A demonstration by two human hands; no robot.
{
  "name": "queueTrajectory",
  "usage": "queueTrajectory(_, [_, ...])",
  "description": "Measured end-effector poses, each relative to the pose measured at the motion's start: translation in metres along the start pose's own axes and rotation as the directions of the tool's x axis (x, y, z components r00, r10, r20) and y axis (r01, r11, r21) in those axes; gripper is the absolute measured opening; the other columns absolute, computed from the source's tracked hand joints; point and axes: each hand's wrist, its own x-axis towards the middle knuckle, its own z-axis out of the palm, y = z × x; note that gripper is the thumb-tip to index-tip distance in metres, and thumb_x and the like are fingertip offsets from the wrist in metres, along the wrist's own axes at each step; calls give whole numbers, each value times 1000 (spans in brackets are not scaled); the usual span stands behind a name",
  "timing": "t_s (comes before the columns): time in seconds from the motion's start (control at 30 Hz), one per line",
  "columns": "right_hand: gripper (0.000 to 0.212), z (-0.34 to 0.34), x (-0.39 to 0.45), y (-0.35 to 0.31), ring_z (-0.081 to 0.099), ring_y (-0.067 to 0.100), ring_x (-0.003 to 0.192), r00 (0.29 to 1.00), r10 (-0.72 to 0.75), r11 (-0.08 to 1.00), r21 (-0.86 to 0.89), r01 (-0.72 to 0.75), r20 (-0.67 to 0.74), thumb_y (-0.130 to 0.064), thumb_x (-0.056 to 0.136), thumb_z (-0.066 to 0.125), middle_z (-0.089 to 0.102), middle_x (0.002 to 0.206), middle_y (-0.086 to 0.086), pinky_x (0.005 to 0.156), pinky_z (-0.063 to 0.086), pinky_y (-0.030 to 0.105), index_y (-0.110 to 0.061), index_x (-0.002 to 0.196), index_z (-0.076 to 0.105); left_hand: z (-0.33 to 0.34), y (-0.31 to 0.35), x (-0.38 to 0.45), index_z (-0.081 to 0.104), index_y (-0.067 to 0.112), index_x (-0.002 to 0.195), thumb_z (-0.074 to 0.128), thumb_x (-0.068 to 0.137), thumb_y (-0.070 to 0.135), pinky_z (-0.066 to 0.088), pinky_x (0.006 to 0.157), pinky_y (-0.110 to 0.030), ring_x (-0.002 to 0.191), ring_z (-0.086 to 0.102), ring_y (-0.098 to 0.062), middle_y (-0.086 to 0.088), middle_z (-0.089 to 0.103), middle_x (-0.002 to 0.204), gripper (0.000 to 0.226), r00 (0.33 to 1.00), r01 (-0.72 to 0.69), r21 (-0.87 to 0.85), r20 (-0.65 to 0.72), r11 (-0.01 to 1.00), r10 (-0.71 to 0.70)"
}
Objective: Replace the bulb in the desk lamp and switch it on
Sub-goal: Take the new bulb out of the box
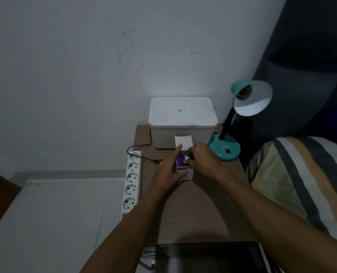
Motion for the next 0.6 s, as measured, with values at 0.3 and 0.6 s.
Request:
queueTrajectory(0.3, [27,-13,-5,-3,49,11,105,990,-47,965,249,80,-134,-29,97,62,48,112,-3,86,44,25,-17,120,62,1,2,3,19,42,163,81,88,18,59,103,-42,125,64,-10,0,57,150,100,1000,21,-34,4,999,-21])
queueTrajectory(0.6, [14,-36,3,-14,64,11,93,933,85,781,604,156,-350,-28,100,57,67,102,0,77,52,23,-17,109,57,-1,-1,3,32,31,162,87,83,21,58,104,-37,125,64,-6,1,63,145,97,999,-40,9,-23,999,41])
